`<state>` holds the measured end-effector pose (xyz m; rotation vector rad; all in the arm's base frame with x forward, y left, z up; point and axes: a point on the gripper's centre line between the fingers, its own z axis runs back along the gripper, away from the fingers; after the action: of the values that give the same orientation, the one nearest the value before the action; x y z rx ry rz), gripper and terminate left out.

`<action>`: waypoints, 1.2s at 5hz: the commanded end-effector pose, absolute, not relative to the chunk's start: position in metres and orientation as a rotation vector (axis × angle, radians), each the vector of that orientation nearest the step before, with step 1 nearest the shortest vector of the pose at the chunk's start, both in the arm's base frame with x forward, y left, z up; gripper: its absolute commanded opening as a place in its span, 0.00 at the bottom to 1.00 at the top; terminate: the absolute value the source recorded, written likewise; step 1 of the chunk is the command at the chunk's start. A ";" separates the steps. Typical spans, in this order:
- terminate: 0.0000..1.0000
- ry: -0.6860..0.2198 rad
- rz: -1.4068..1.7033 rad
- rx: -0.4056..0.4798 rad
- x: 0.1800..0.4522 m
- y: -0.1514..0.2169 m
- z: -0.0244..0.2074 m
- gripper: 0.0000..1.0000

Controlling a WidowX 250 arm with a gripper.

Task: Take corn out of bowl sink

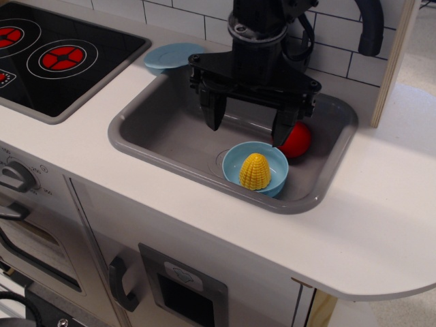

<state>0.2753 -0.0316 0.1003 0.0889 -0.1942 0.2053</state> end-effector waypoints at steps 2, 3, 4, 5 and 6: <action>0.00 -0.219 0.254 0.111 0.311 -0.021 0.085 1.00; 0.00 -0.209 0.312 0.132 0.335 -0.013 0.067 1.00; 0.00 -0.227 0.339 0.158 0.343 -0.004 0.050 1.00; 0.00 -0.245 0.314 0.188 0.340 0.000 0.034 1.00; 0.00 -0.235 0.312 0.187 0.337 -0.001 0.024 1.00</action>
<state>0.3316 -0.0007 0.0140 0.1955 -0.2017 0.3157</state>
